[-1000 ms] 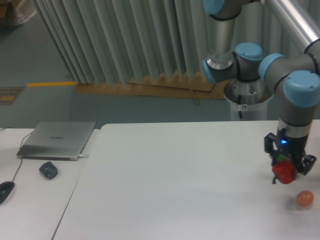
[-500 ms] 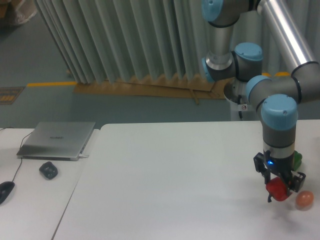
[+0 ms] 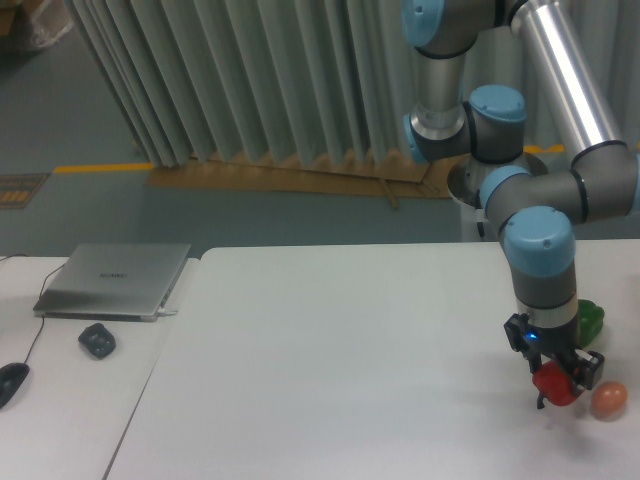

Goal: Place the red pepper on the table

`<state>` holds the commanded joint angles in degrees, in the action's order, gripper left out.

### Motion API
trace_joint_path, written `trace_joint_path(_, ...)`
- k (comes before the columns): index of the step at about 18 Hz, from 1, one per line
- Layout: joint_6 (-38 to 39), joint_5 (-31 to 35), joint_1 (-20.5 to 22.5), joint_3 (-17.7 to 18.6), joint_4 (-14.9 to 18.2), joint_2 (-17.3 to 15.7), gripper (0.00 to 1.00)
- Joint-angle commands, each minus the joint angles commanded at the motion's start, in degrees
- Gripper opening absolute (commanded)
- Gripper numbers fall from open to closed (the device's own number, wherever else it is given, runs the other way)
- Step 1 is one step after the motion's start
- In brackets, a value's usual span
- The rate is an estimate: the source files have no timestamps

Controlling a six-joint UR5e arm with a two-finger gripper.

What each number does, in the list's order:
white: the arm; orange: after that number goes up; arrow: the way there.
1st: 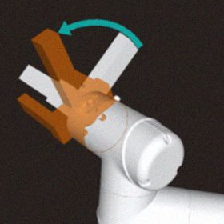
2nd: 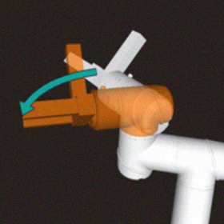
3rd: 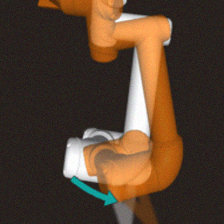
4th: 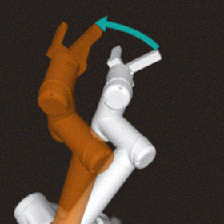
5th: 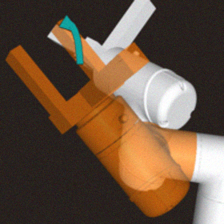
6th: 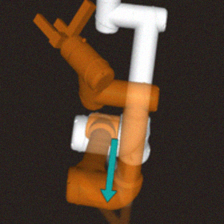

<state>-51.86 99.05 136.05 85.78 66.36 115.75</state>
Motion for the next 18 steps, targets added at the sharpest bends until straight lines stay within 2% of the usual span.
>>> trace_joint_path(7, 0.4, 0.3, 0.1, -0.1, 0.0, -0.8, 1.0)
trace_joint_path(9, 0.2, 0.2, 0.5, -0.2, 0.2, -2.7, 1.0)
trace_joint_path(18, 0.0, 0.7, 1.8, -1.1, 0.4, -4.1, 1.0)
